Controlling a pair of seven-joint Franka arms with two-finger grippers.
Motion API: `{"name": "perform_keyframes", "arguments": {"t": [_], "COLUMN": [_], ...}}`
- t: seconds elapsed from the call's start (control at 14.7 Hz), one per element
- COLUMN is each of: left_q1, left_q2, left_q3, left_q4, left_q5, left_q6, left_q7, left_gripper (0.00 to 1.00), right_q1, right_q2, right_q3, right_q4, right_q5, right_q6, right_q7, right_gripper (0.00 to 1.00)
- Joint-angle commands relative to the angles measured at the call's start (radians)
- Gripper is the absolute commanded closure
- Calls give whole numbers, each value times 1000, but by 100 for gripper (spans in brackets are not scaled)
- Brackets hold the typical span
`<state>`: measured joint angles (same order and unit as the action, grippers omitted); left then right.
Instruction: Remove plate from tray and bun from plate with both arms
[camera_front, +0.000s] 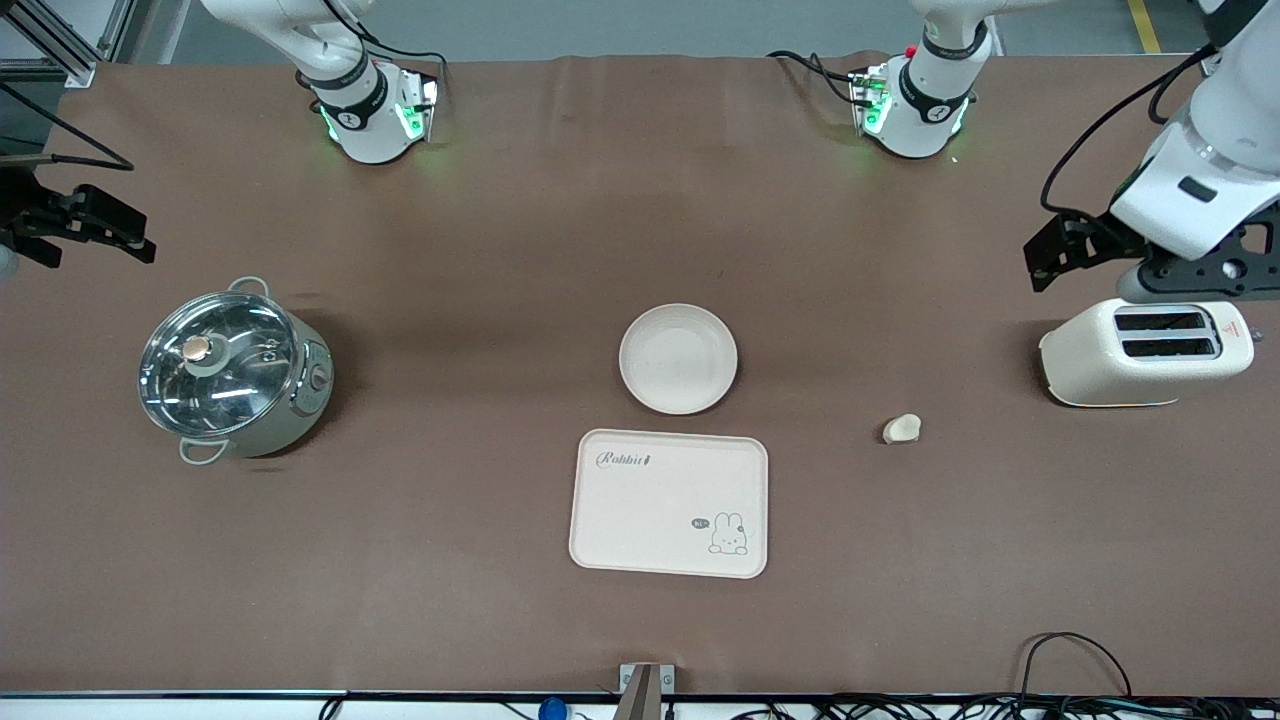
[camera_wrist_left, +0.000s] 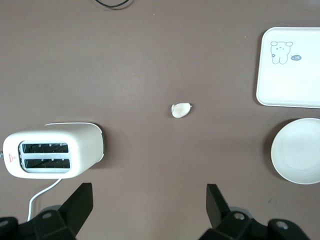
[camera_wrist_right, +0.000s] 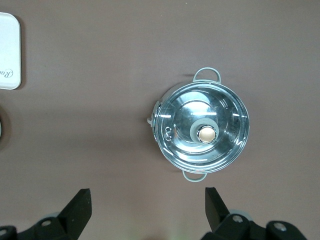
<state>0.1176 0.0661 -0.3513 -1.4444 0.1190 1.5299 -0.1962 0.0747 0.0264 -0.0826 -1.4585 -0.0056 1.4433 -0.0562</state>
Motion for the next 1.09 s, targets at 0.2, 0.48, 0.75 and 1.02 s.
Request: {"name": "perform_keyframes", "arguments": {"t": [0.2,0.48,0.75,1.02], "left_q1": [-108,-177,-159,-154], "left_q2": [-60,-69,-45,-26], "left_q3": [104,178,176,181], "left_q4": [-33,-59,-37,-7], "left_q5": [-19,-22,-48,-42], "left_q6": [-22,15,29,29], "left_q7": [24,24,24,23], "left_gripper": [0,0,0,0], "right_q1": [10,8,8,5], "right_q2": [-11,-11,-11,-11], "right_q3": [-8,-8,-8,-8], "right_q4": [-13,-13,-14,-22], "right_q5": [4,6,6,6], "right_q6": [9,9,12,14], "right_q7": [4,4,4,4], "right_gripper": [0,0,0,0]}}
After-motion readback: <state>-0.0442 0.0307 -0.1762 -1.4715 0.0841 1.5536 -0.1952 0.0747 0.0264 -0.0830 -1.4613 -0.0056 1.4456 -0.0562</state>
